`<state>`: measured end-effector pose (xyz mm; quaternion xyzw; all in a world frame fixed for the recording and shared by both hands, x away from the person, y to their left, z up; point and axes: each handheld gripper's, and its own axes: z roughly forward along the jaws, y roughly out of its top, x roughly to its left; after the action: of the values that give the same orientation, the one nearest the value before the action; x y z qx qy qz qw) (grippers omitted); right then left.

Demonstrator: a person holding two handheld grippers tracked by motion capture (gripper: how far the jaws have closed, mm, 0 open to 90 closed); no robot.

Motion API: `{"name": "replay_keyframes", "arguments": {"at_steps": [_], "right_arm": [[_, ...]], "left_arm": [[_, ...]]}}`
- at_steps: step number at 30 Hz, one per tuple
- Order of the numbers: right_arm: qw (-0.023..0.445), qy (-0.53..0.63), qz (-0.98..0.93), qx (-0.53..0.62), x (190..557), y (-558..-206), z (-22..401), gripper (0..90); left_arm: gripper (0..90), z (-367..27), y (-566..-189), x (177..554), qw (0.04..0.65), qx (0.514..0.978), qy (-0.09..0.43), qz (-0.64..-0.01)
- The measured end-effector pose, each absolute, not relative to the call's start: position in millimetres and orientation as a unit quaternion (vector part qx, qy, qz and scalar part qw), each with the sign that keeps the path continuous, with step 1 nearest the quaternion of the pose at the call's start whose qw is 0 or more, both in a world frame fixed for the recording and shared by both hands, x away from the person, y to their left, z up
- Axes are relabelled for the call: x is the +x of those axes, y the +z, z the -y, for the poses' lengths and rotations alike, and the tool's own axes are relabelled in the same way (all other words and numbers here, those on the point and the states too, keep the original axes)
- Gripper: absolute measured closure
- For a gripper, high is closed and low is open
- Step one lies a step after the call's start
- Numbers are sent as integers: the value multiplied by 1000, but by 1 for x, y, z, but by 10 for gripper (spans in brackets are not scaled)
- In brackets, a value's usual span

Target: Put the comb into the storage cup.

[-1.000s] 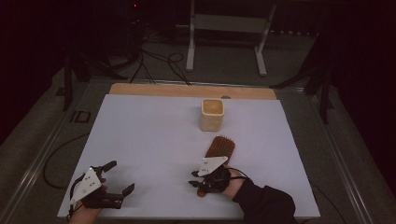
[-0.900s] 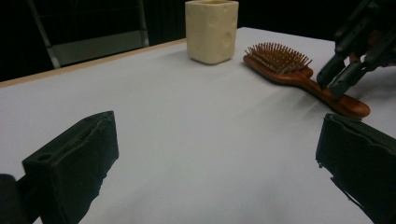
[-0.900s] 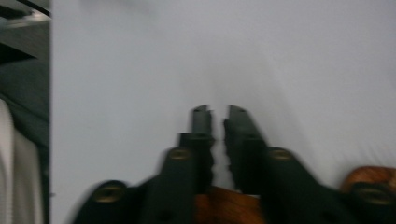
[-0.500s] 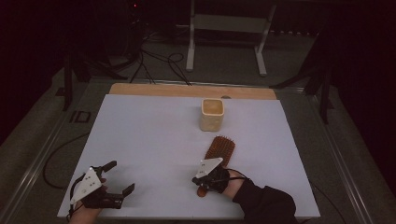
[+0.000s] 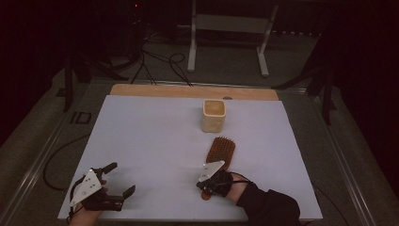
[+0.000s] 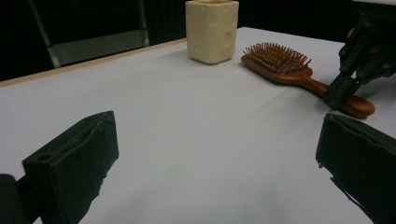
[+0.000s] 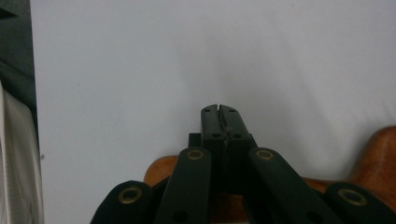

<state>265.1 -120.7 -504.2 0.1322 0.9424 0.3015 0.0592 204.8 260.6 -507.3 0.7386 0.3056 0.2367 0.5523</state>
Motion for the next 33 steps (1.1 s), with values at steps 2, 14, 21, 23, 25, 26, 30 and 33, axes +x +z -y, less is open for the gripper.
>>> {"name": "replay_keyframes", "arguments": {"at_steps": [2,14,21,23,25,26,30,33], "right_arm": [[61,301,-942,135,264,-504,124,900],[60,301,-938,161,260,-506,148,900],[63,298,-936,179,256,-504,168,900],[64,297,-935,183,255,-504,174,900],[63,296,-934,192,255,-504,180,900],[63,296,-933,192,255,-503,183,900],[67,296,-931,204,255,-502,195,900],[68,295,-929,215,255,-502,203,900]], "left_arm": [[0,-260,-508,205,550,740,237,-306],[0,-260,-508,204,549,741,237,-305],[0,-260,-507,204,549,741,236,-305],[0,-260,-507,204,550,740,237,-305],[0,-260,-508,204,549,741,236,-306],[0,-260,-508,204,549,741,236,-306],[0,-260,-508,204,549,740,237,-306],[0,-260,-508,205,549,741,236,-307]]}}
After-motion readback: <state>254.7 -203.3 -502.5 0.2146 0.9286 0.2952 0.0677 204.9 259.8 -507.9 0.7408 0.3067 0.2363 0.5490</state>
